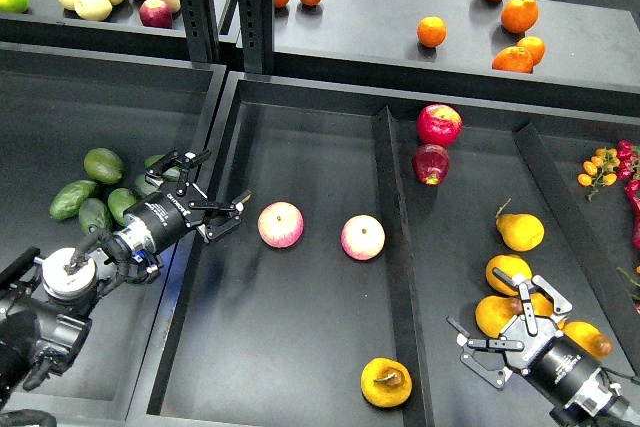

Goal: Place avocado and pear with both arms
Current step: 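Raise the left gripper out of the avocado bin, then move the right gripper down to the yellow pear nearest the robot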

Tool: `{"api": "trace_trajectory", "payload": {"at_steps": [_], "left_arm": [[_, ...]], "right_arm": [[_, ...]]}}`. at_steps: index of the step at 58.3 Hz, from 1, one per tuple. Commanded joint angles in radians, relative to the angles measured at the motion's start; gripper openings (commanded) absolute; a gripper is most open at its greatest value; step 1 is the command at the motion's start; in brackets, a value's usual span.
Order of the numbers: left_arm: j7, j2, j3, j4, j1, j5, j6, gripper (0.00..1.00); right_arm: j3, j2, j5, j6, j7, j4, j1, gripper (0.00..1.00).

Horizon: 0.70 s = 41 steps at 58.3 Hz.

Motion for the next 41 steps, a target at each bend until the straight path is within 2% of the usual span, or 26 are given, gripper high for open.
{"api": "trace_trajectory", "payload": {"at_steps": [1,12,22,41], "left_arm": [[0.000,-0.003,-0.027,-0.062,0.057,-0.001,0.000,0.98],[0.000,-0.003,-0.039,-0.185,0.161,-0.007,0.000,0.98],[0.000,-0.003,-0.042,-0.253,0.173,-0.075,0.000,0.98],[0.000,-0.003,-0.084,-0.273,0.213,-0.081,0.000,0.98]], "right_arm": [[-0.084,-0.068,-0.007,0.000,0.000,0.001,0.043,0.99],[-0.212,-0.168,-0.133,0.000,0.000,-0.002,0.146,0.99],[-0.297,-0.191,-0.191,0.000,0.000,0.001,0.217,0.99],[-0.455,-0.174,-0.193,0.000,0.000,-0.002,0.310,1.00]]}}
